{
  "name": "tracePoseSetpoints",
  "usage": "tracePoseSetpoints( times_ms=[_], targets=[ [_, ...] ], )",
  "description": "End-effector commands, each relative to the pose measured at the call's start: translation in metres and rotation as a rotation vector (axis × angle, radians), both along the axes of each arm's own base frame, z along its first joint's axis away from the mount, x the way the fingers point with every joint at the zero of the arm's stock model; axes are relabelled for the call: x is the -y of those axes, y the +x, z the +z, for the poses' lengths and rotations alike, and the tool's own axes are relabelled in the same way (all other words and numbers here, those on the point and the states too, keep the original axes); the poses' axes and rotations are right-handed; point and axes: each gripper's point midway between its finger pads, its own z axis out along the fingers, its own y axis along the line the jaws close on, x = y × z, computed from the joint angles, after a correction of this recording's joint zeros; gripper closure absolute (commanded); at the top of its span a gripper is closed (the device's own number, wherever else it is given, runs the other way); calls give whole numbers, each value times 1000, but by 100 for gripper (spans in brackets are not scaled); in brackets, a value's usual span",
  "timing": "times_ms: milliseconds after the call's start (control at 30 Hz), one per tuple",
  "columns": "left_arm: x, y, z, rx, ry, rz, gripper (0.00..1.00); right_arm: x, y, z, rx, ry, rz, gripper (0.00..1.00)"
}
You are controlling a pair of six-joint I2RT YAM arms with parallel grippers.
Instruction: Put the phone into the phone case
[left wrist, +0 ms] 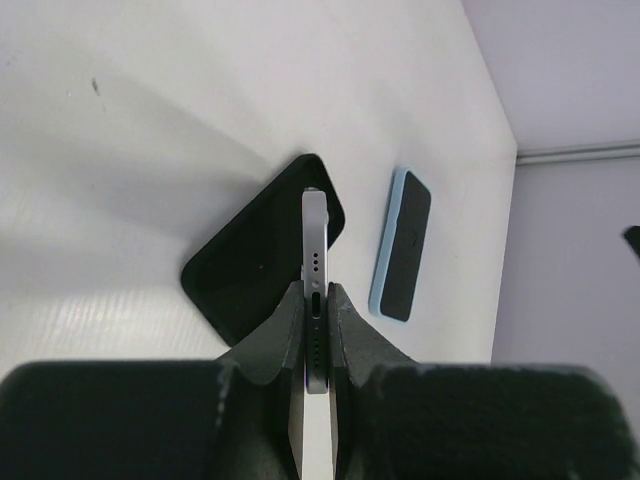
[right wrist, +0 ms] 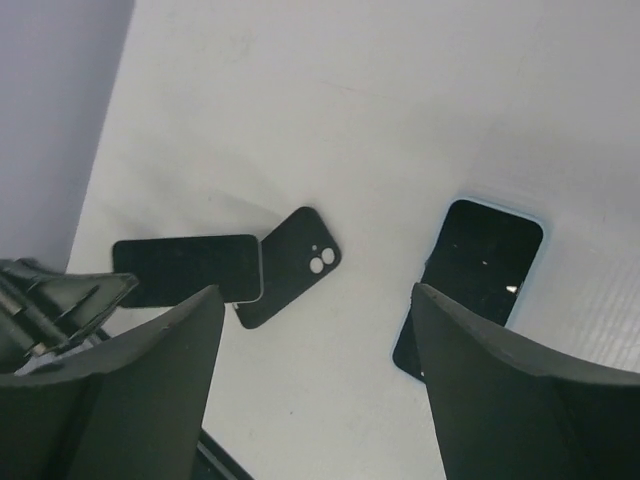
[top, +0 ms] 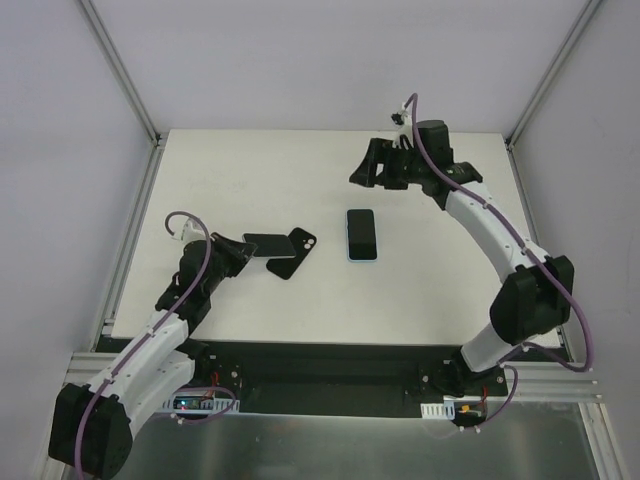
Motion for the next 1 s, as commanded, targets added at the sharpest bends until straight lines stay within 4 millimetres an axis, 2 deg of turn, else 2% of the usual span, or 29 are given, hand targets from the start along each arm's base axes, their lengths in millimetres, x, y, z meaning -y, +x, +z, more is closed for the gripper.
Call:
tracePoseSetpoints(
  times_ms=[0,33,67,100,133,167,233,267,333,367,400,600,800,967],
  targets=[
    [-6,22,36,185,-26,102,100,-4,31,-48,-114,-49,-167,26],
    [-6,22,34,179,-20,104,100,-5,32,-59,-138,-85,-186,41],
    [-6,22,30,170,-21,105,100,-10,40,-77,-170,-113,-190,48],
    [-6,21,22,153,-21,108,100,-18,39,-85,-182,-133,-181,55],
    [-5,21,22,157,-23,111,100,-21,41,-94,-195,-156,-186,67],
    [-5,21,20,158,-20,115,100,-28,44,-108,-213,-176,-178,70],
    [-7,19,13,153,-6,131,100,-44,41,-120,-211,-209,-155,75],
    [-7,19,12,153,-6,133,100,-50,42,-132,-219,-232,-139,76],
    [-6,19,6,137,0,130,100,-71,41,-136,-204,-236,-101,78],
    [-5,18,4,130,0,121,100,-77,40,-149,-221,-253,-86,78],
    [-3,18,1,120,2,115,100,-86,38,-150,-220,-256,-69,78],
    [2,10,-22,48,-17,118,100,-112,28,-186,-268,-303,-15,80],
    [8,-1,-42,-27,-48,102,98,-121,20,-211,-306,-343,6,80],
    [8,-13,-57,-87,-53,102,96,-112,16,-228,-354,-409,-35,80]
  ],
)
